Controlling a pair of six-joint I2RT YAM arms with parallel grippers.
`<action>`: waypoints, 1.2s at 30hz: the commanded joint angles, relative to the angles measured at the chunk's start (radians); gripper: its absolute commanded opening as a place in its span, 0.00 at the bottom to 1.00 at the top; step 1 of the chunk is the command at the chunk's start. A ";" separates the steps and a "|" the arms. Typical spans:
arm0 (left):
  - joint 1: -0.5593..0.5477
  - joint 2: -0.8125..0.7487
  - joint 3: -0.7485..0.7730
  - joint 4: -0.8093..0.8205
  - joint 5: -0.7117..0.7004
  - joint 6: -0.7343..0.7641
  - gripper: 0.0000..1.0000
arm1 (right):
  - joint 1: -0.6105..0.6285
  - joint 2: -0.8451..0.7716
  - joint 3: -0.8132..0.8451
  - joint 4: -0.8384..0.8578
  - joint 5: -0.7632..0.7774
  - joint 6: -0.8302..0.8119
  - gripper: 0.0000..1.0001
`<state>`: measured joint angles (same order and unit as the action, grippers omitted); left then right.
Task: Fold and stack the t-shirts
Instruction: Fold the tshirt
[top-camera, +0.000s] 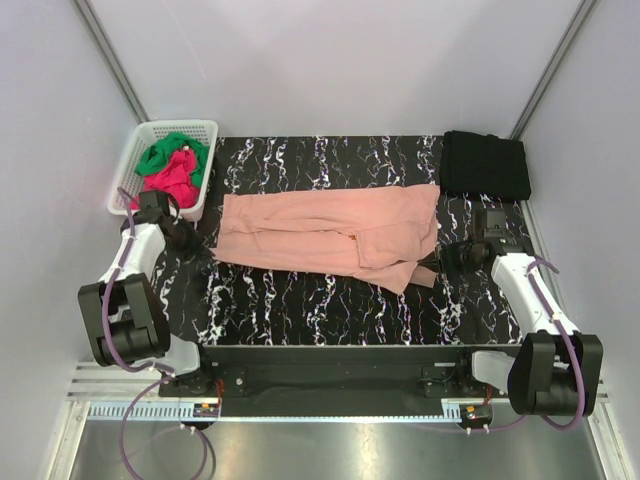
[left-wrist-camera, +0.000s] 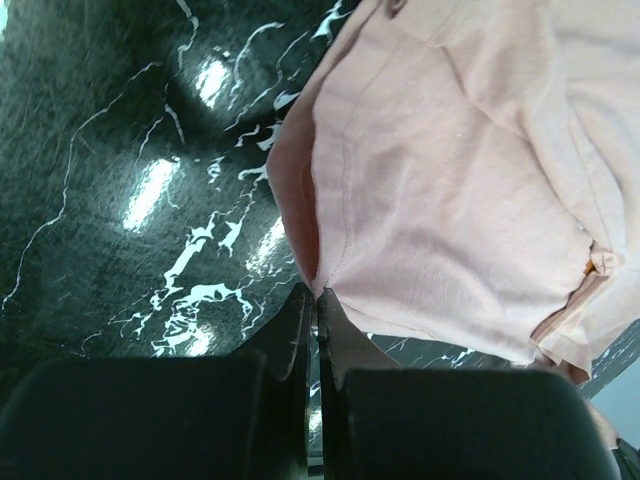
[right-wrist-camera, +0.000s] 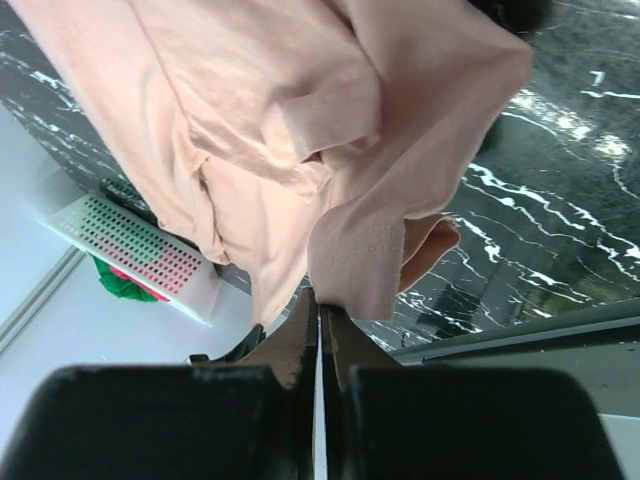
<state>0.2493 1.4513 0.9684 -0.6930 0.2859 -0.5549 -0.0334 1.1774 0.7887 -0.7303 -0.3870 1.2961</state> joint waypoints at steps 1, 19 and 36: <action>0.005 0.014 0.070 -0.006 0.035 0.046 0.00 | 0.000 0.010 0.076 0.012 -0.027 -0.026 0.00; 0.007 0.110 0.190 -0.048 0.107 0.108 0.00 | 0.000 0.171 0.256 0.020 -0.078 -0.101 0.00; -0.047 0.211 0.401 -0.125 0.093 0.101 0.00 | -0.005 0.372 0.461 0.025 -0.128 -0.181 0.00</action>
<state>0.2127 1.6356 1.3163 -0.8001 0.3782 -0.4671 -0.0338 1.5311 1.1923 -0.7227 -0.4812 1.1477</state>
